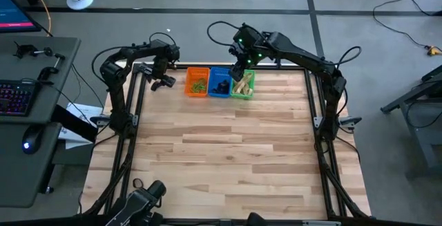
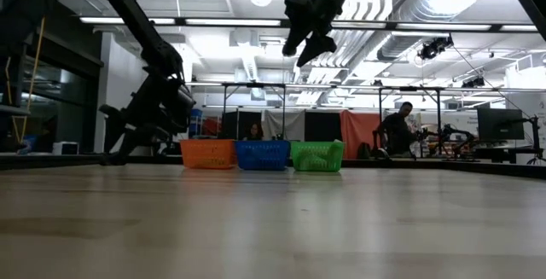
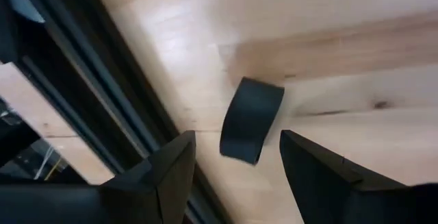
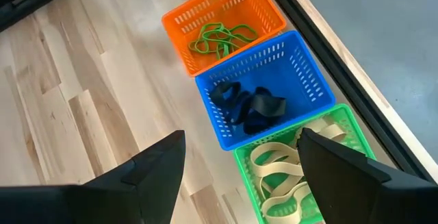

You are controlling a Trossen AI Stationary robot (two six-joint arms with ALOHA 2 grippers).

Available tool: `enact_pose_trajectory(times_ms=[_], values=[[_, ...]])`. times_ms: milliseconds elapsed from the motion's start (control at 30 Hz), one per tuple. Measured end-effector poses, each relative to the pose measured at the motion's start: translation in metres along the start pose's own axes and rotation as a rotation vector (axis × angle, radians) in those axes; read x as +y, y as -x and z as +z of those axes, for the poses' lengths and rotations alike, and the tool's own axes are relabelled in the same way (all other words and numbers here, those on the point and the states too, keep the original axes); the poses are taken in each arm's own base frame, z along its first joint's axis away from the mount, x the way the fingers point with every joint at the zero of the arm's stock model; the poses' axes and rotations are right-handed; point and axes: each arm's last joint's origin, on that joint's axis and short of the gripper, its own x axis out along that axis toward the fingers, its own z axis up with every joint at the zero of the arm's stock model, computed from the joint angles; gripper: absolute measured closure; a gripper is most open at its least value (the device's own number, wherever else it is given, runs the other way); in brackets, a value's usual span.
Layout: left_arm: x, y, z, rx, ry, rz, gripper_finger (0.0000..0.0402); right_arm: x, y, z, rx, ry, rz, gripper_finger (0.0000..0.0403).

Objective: Sort rubber bands into baskets
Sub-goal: Put the black rubber band into the blue bin

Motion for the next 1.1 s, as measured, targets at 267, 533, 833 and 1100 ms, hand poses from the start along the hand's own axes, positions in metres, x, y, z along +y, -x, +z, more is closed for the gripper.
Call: enact_pose_trajectory(times_ms=[267, 533, 833, 1100], values=[[-0.002, -0.002, 0.005, -0.030, -0.027, -0.020, 0.0220, 0.001, 0.000, -0.001, 0.007, -0.023, 0.001, 0.0133], [-0.002, -0.001, 0.004, -0.025, -0.034, -0.019, 0.0391, 0.005, -0.001, -0.002, 0.013, -0.026, 0.007, 0.0133], [0.007, 0.072, -0.004, -0.295, -0.016, -0.118, 0.0401, 0.024, 0.049, -0.014, -0.025, 0.006, -0.008, 0.0133], [-0.037, 0.151, -0.040, -0.693, -0.072, -0.436, 0.0401, 0.042, 0.108, -0.037, -0.097, -0.019, -0.164, 0.0133]])
